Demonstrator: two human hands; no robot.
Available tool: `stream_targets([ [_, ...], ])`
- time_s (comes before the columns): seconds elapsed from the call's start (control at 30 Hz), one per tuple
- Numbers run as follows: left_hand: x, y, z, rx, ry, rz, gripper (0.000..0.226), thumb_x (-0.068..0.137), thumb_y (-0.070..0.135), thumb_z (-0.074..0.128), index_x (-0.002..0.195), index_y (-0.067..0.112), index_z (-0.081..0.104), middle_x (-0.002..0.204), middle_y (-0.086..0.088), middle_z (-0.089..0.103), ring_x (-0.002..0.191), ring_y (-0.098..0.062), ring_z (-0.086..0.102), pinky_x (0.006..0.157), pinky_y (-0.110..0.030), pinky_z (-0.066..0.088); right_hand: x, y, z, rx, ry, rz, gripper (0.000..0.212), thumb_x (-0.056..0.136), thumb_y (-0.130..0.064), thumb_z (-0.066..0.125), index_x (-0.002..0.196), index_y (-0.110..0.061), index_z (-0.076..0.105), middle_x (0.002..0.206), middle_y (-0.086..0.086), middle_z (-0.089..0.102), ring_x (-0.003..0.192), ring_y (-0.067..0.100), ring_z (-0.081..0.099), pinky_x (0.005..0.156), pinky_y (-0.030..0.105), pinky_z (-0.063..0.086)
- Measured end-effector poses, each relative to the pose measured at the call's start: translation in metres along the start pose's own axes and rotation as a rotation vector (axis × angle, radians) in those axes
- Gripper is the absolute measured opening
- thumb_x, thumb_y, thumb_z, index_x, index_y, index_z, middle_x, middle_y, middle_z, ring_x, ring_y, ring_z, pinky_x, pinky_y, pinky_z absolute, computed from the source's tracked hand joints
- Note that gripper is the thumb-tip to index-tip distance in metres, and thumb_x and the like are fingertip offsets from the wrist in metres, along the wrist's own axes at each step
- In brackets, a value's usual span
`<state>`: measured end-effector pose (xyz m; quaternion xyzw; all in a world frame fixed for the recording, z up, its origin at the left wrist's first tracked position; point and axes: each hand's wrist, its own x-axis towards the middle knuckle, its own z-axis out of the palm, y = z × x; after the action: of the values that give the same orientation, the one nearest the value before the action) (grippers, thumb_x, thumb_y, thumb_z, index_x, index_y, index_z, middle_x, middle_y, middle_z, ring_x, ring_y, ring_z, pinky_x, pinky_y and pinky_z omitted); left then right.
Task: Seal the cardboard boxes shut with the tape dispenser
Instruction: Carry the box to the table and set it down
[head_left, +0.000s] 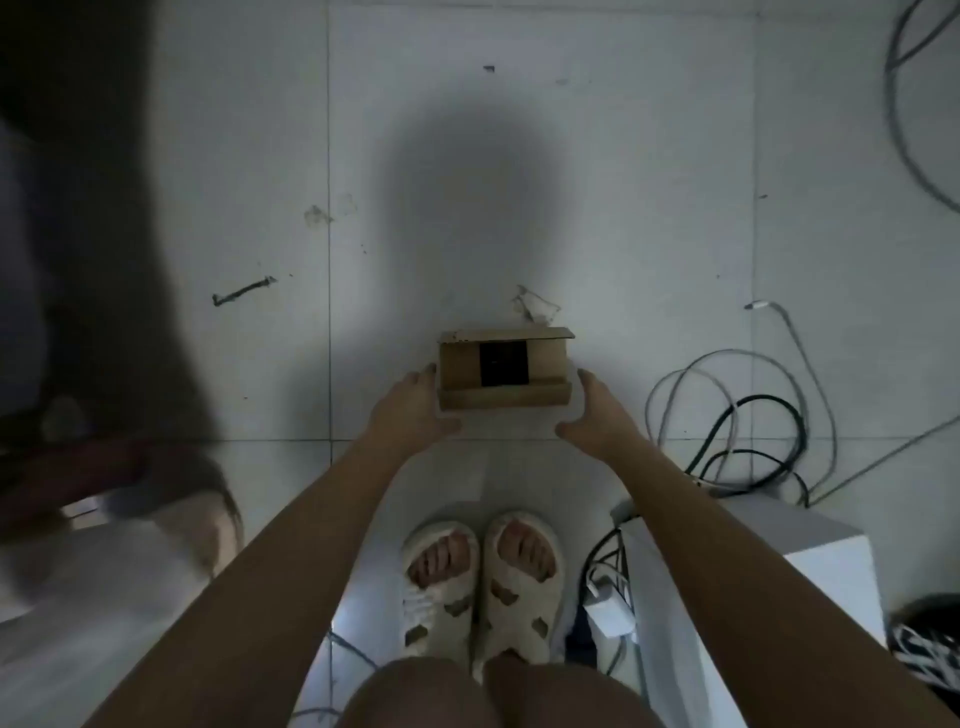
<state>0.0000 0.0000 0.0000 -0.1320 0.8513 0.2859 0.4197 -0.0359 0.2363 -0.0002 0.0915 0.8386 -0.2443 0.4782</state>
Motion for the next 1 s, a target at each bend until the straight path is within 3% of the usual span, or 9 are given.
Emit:
stream_targets([
  [0.1,0.010,-0.001,0.004,-0.084,-0.007,0.009,0.085,0.080,0.034,0.072,0.148,0.017,0.024,0.143,-0.012,0.039,0.127,-0.027,0.041,0.101,-0.038,0.039,0.011,-0.003,0.006,0.152,0.034,-0.079,0.082,0.077,-0.009,0.067,0.146,-0.020,0.024,0.129,-0.001,0.049,0.119,0.021,0.047,0.086,0.028,0.047],
  [0.17,0.009,0.001,0.003,-0.098,-0.011,-0.020,0.078,0.080,0.033,0.071,0.145,0.018,0.031,0.139,-0.011,0.042,0.124,-0.027,0.043,0.099,-0.039,0.040,0.013,-0.008,0.008,0.231,0.050,-0.107,0.074,0.077,-0.005,0.067,0.141,-0.023,0.035,0.103,-0.014,0.052,0.101,0.014,0.052,0.069,0.018,0.042],
  [0.27,-0.006,0.004,-0.006,0.033,-0.003,-0.016,0.075,0.079,0.036,0.072,0.142,0.015,0.036,0.138,-0.010,0.044,0.122,-0.027,0.044,0.096,-0.040,0.042,0.001,-0.019,0.001,0.223,0.061,-0.106,0.064,0.077,-0.006,0.065,0.135,-0.023,0.043,0.090,-0.018,0.053,0.093,0.015,0.055,0.072,0.025,0.041],
  [0.47,-0.056,0.021,-0.041,0.023,0.022,-0.051,0.075,0.076,0.040,0.075,0.138,0.014,0.042,0.137,-0.008,0.044,0.120,-0.026,0.046,0.094,-0.037,0.043,-0.051,-0.052,-0.033,0.192,0.080,-0.156,0.050,0.079,-0.013,0.067,0.125,-0.020,0.050,0.083,-0.023,0.052,0.082,0.007,0.053,0.066,0.021,0.041],
  [0.57,-0.084,0.034,-0.068,-0.058,0.054,-0.072,0.074,0.074,0.040,0.077,0.135,0.016,0.044,0.135,-0.009,0.046,0.120,-0.026,0.047,0.096,-0.039,0.043,-0.082,-0.078,-0.057,0.207,0.054,-0.186,0.048,0.079,-0.017,0.070,0.124,-0.019,0.052,0.095,-0.011,0.058,0.095,0.014,0.056,0.079,0.031,0.048],
  [0.7,-0.121,0.058,-0.113,-0.235,0.130,-0.091,0.073,0.072,0.041,0.079,0.131,0.009,0.050,0.126,-0.011,0.054,0.112,-0.027,0.054,0.093,-0.041,0.047,-0.129,-0.110,-0.092,0.263,0.067,-0.179,0.048,0.079,-0.028,0.072,0.123,-0.024,0.053,0.097,-0.012,0.051,0.090,0.005,0.045,0.066,0.016,0.039],
  [0.83,-0.155,0.083,-0.157,-0.358,0.184,-0.119,0.068,0.074,0.047,0.075,0.126,0.007,0.054,0.110,-0.006,0.062,0.096,-0.023,0.058,0.081,-0.033,0.048,-0.174,-0.141,-0.128,0.315,0.081,-0.140,0.052,0.080,-0.047,0.067,0.123,-0.021,0.052,0.105,-0.010,0.047,0.095,0.007,0.043,0.081,0.023,0.035],
  [1.0,-0.211,0.117,-0.220,-0.457,0.193,-0.103,0.072,0.080,0.054,0.065,0.135,0.010,0.048,0.126,-0.009,0.057,0.113,-0.026,0.055,0.089,-0.031,0.043,-0.241,-0.193,-0.176,0.339,0.079,-0.124,0.049,0.084,-0.056,0.057,0.113,-0.018,0.050,0.108,-0.002,0.057,0.093,0.014,0.054,0.081,0.026,0.039],
])
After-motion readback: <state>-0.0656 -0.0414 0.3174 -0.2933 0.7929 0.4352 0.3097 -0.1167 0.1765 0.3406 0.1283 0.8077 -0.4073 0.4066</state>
